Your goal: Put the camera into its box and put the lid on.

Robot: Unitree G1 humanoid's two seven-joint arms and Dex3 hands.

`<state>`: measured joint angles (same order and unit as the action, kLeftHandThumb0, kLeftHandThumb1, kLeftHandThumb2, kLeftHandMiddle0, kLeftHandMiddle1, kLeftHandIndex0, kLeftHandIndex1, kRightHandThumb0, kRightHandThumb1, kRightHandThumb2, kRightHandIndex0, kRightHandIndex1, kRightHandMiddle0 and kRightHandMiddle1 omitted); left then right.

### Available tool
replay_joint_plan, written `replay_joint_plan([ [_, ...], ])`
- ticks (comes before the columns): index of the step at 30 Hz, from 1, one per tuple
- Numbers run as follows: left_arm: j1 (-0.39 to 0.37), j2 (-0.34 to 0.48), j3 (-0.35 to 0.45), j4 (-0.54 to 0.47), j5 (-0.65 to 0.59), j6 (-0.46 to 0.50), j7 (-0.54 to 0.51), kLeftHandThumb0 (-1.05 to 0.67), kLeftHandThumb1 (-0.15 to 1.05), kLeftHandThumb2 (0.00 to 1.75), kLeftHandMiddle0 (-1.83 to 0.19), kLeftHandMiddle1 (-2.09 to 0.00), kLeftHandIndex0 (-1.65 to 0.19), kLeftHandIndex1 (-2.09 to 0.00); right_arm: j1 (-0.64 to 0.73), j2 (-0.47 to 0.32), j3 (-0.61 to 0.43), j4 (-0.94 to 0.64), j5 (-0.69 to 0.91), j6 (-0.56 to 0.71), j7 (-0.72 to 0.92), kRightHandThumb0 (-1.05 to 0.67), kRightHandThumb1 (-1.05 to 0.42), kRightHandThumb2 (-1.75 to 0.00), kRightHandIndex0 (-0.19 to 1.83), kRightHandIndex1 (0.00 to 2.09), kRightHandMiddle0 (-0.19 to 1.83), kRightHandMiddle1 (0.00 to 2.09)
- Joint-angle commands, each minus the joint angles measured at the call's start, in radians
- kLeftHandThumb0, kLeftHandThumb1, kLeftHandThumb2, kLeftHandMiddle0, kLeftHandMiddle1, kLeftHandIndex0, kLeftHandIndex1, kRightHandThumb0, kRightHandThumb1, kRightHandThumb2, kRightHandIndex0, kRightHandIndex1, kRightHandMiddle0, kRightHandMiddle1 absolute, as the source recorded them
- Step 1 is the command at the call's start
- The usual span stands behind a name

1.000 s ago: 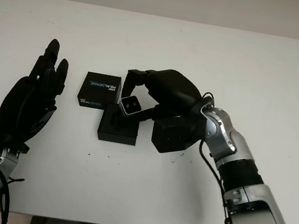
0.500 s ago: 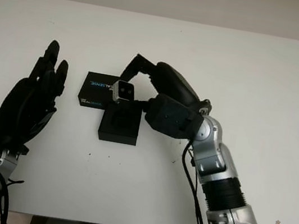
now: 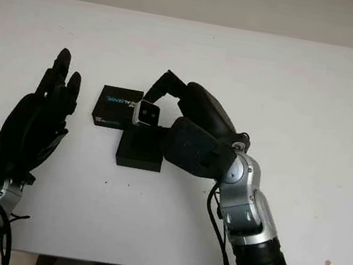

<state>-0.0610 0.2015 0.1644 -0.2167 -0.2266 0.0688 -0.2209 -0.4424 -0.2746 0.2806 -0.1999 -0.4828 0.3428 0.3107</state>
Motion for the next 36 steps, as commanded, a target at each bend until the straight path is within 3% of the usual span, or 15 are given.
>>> replay_joint_plan([
  [1,0.000,-0.004,-0.008,-0.019,0.002,0.005,0.004,-0.83,1.05,0.62,0.19,0.00,0.19,0.00,0.013,-0.005,0.016,-0.041,-0.019,0.029,0.015,-0.40,-1.01,-0.06,0.33,0.12,0.24,1.73],
  [36,0.013,-0.019,-0.028,-0.032,0.012,0.004,0.030,-0.83,1.05,0.63,0.19,0.00,0.19,0.00,0.003,-0.009,0.052,0.114,-0.076,-0.067,-0.022,-0.40,-0.99,-0.05,0.35,0.08,0.28,1.69],
])
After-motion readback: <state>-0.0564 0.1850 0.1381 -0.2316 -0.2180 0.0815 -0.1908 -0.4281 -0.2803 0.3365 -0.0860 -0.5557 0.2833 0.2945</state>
